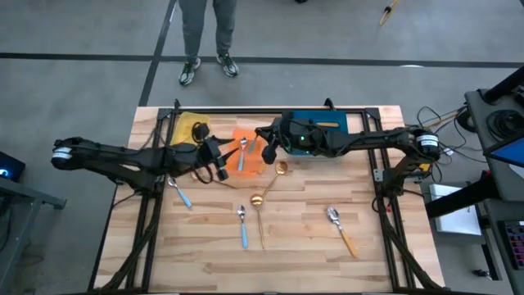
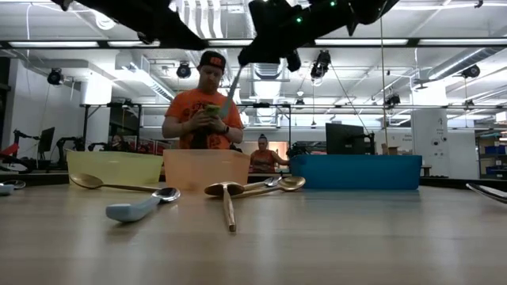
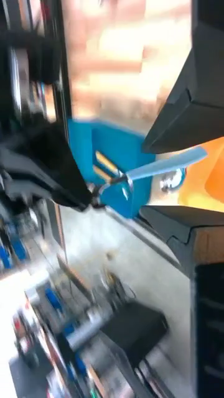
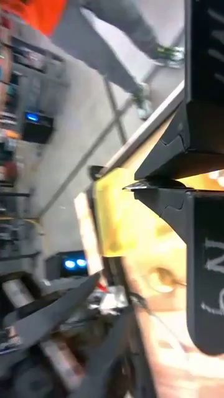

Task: Sort silverware by color (type)
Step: Put the blue spoon into the orange bin

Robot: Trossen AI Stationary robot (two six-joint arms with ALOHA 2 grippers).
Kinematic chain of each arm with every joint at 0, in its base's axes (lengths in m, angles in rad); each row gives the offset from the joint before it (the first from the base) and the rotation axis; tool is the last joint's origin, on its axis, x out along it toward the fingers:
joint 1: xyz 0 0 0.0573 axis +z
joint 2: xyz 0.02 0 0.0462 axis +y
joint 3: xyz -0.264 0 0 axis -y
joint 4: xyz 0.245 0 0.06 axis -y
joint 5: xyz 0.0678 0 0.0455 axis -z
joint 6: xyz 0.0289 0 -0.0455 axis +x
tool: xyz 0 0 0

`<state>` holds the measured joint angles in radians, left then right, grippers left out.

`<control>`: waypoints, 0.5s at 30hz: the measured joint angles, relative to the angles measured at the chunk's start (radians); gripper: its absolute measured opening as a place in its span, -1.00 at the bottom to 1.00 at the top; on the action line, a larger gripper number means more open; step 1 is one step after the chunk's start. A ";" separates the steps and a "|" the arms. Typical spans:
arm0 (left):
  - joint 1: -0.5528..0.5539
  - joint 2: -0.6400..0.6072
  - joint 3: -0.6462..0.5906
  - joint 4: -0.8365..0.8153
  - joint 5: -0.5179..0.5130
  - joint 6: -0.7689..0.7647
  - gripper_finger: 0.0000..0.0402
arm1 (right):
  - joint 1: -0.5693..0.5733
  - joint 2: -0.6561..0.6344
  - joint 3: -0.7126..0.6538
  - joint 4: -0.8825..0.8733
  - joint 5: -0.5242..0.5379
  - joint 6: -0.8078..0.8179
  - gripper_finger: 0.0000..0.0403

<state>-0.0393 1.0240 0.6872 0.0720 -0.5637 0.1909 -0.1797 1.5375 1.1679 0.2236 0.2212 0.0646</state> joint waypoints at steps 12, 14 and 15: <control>0.089 -0.204 -0.102 -0.042 0.660 -0.059 -0.37 | 0.003 0.051 0.187 -0.311 -0.209 0.040 -0.96; 0.093 -0.204 -0.145 0.018 0.655 -0.108 -0.37 | 0.013 0.073 0.226 -0.333 -0.216 0.029 -0.96; 0.095 -0.203 -0.167 0.042 0.655 -0.133 -0.36 | 0.020 0.087 0.245 -0.349 -0.221 0.023 -0.96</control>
<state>0.0552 0.8213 0.5197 0.1145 0.0910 0.0575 -0.1595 1.6242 1.4131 -0.1256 -0.0001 0.0876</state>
